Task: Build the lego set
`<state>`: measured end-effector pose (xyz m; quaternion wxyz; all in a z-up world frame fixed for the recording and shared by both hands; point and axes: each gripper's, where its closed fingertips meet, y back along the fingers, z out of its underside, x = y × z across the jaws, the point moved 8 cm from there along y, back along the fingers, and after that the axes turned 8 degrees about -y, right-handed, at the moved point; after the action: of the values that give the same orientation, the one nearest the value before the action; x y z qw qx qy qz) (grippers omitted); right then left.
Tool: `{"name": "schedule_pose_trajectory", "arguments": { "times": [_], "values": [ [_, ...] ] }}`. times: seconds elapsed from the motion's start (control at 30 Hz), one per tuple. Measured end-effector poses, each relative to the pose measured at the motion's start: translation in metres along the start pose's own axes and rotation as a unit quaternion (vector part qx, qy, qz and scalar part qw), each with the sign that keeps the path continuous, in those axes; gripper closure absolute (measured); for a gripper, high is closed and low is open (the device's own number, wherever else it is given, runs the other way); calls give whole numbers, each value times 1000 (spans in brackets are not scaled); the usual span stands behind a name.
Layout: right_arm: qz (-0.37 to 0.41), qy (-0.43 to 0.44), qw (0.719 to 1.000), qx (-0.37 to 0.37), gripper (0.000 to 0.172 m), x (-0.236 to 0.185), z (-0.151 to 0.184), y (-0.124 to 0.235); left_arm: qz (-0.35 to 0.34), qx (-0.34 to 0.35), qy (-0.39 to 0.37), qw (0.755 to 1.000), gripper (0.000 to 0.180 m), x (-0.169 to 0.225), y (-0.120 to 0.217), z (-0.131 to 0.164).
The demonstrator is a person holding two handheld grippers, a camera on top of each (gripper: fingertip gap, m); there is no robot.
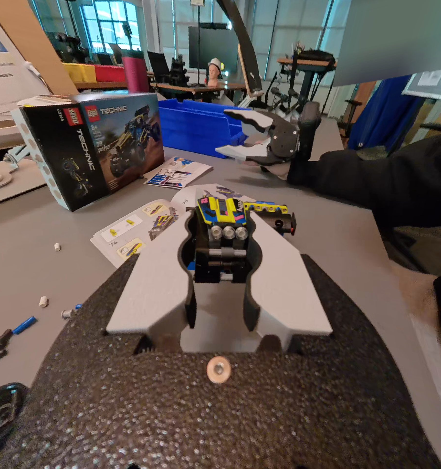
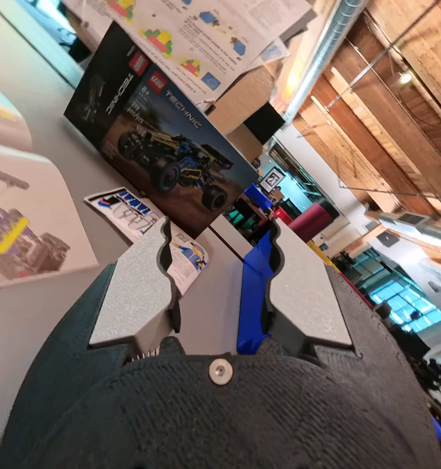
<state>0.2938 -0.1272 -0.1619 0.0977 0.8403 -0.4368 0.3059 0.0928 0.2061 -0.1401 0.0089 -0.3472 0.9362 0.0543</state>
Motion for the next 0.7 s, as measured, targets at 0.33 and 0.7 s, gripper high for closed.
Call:
{"name": "schedule_pose_trajectory", "arguments": {
  "times": [0.33, 0.7],
  "values": [
    [23, -29, 999, -21, 97, 24, 13, 19, -7, 23, 83, 996, 145, -20, -5, -1],
    [12, -19, 1000, -7, 96, 23, 12, 23, 31, 14, 51, 998, 146, -18, -29, -17]
  ]
}}
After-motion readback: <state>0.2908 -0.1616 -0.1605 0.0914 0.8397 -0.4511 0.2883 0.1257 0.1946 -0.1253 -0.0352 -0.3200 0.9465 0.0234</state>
